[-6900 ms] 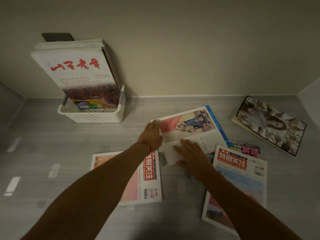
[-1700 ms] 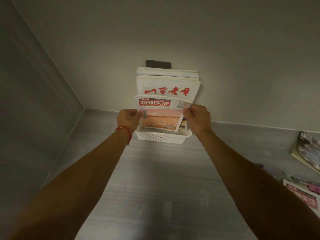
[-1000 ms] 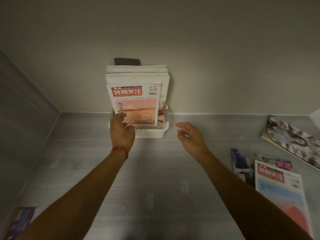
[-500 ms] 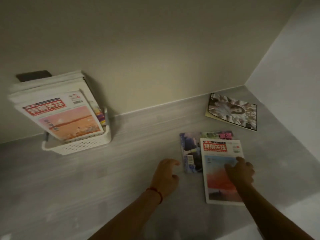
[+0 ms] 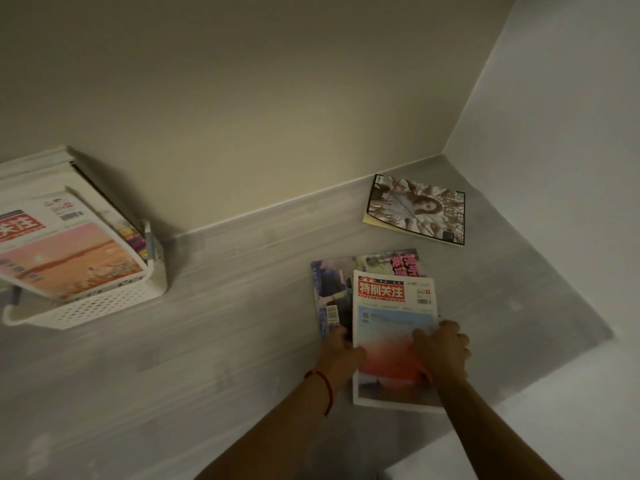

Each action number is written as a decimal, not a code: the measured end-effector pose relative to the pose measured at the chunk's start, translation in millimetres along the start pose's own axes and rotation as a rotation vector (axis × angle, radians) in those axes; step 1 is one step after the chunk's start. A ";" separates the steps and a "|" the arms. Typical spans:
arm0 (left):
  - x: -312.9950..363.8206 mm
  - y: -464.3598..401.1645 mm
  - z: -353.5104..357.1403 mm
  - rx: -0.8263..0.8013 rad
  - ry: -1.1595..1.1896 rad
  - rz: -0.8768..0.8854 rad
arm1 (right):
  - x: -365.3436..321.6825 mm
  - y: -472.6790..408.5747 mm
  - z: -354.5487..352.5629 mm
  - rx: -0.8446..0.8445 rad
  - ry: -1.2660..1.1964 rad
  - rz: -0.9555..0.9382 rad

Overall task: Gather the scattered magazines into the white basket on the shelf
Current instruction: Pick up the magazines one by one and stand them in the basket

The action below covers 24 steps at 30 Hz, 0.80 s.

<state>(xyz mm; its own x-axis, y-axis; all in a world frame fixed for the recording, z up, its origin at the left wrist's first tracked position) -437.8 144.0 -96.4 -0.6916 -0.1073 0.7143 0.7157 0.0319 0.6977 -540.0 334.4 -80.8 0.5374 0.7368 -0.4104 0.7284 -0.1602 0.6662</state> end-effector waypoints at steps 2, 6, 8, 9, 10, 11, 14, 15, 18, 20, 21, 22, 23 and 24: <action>-0.6 2.7 -4.9 -0.018 -0.062 0.024 | 4.7 7.6 6.3 -0.022 -0.010 -0.023; -4.1 15.1 -25.5 -0.027 -0.262 0.098 | 11.6 23.7 29.7 -0.088 -0.040 -0.077; -11.5 25.8 -45.8 -0.023 -0.327 0.106 | 12.3 32.4 46.7 -0.168 -0.130 -0.117; -15.8 33.7 -58.8 -0.014 -0.335 0.118 | 11.4 38.2 55.5 -0.203 -0.162 -0.138; -19.7 42.6 -73.4 0.001 -0.332 0.135 | 9.0 45.9 64.2 -0.232 -0.171 -0.159; -23.5 53.2 -88.9 0.023 -0.324 0.155 | 6.3 52.9 74.7 -0.262 -0.167 -0.180; -30.9 91.4 -138.4 0.128 -0.292 0.228 | -10.8 78.2 113.1 -0.364 -0.112 -0.274; -32.6 104.6 -154.4 0.162 -0.280 0.256 | -20.1 88.1 126.5 -0.406 -0.101 -0.328; -37.8 145.7 -200.9 0.223 -0.202 0.350 | -51.5 122.8 161.4 -0.539 -0.093 -0.489; -42.2 174.4 -230.4 0.244 -0.143 0.402 | -74.1 146.5 182.4 -0.622 -0.071 -0.588; -44.3 189.5 -245.5 0.259 -0.115 0.424 | -86.8 157.5 192.1 -0.655 -0.065 -0.628; -45.9 203.8 -260.5 0.275 -0.088 0.447 | -101.1 167.9 200.7 -0.675 -0.055 -0.666; -47.4 217.8 -275.7 0.295 -0.066 0.469 | -117.8 179.1 207.2 -0.679 -0.039 -0.716; -47.2 231.3 -291.0 0.320 -0.047 0.492 | -137.9 190.9 212.4 -0.669 -0.019 -0.776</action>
<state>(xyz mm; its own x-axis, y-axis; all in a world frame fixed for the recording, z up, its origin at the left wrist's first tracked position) -211.2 -132.7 15.3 -0.2943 0.0398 0.9549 0.8937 0.3656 0.2602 -384.7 62.7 -29.3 0.0299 0.4700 -0.8822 0.4945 0.7600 0.4217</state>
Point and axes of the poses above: each hand's wrist, its own y-axis away from the middle knuckle, its own z-axis out of the palm, x = y × z, the point moved 7 cm from there along -y, towards the middle knuckle, and after that the axes turned 13 degrees about -x, right-handed, at the moved point
